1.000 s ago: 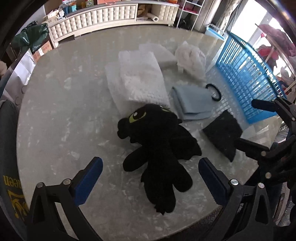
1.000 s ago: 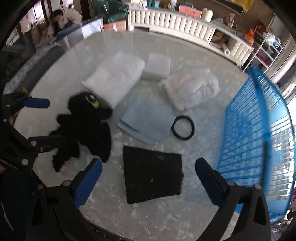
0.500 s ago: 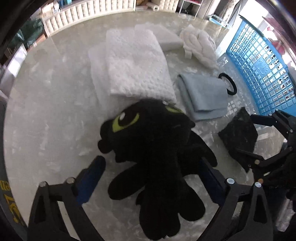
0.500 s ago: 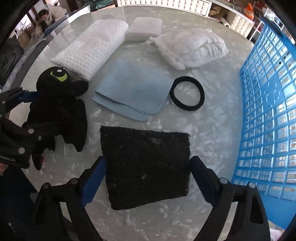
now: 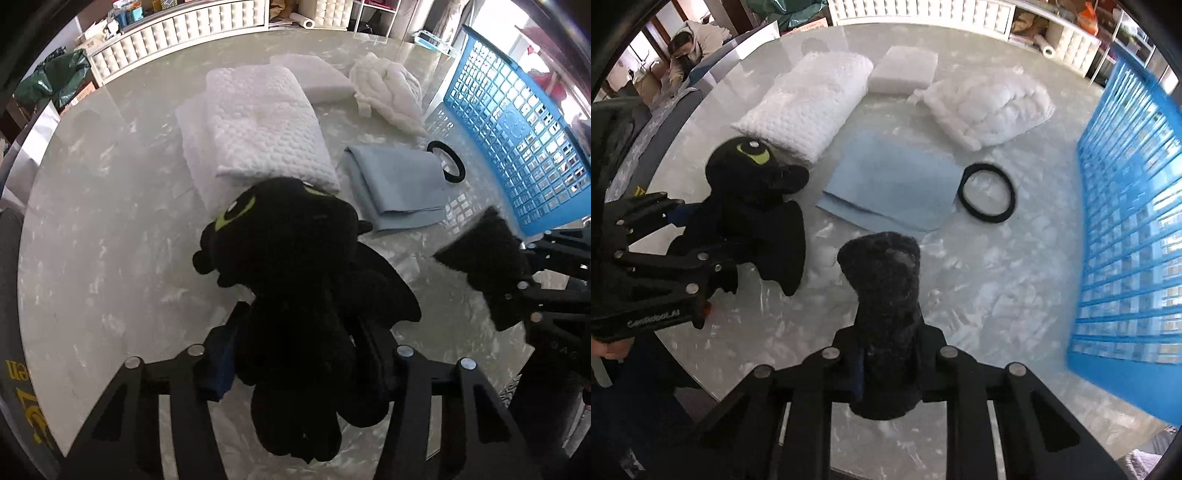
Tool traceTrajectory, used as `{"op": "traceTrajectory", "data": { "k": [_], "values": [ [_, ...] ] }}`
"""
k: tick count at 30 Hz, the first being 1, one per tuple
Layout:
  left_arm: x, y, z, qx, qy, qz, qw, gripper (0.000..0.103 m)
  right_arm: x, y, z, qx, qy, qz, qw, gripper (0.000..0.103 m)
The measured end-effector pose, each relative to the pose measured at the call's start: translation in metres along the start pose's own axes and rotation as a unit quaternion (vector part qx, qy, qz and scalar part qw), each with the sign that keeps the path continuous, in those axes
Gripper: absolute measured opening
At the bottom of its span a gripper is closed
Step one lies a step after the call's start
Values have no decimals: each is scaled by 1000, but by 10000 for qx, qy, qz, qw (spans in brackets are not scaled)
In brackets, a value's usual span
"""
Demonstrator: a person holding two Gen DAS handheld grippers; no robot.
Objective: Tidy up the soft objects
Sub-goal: 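Carry the black cloth into the blue basket and open the right tool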
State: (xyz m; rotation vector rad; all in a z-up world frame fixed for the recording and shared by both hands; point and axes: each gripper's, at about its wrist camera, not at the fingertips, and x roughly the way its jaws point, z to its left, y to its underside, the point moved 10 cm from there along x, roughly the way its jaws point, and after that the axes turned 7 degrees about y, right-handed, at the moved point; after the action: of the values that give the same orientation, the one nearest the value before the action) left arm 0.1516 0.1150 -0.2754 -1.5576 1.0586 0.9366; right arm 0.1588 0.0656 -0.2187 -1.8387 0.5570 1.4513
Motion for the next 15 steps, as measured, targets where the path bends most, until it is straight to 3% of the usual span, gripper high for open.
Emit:
{"op": "traceTrajectory", "data": {
  "k": [8, 12, 15],
  "values": [
    [-25, 20, 7, -159, 95, -158, 9997, 53, -100, -14, -7, -42, 28, -580, 9983, 18],
    [-40, 23, 3, -111, 104, -276, 9995, 53, -153, -20, -55, 82, 358, -987, 9944, 18],
    [-43, 24, 1, -104, 101, -302, 9994, 53, -166, -26, -105, 345, 813, -1136, 9896, 18]
  ]
}}
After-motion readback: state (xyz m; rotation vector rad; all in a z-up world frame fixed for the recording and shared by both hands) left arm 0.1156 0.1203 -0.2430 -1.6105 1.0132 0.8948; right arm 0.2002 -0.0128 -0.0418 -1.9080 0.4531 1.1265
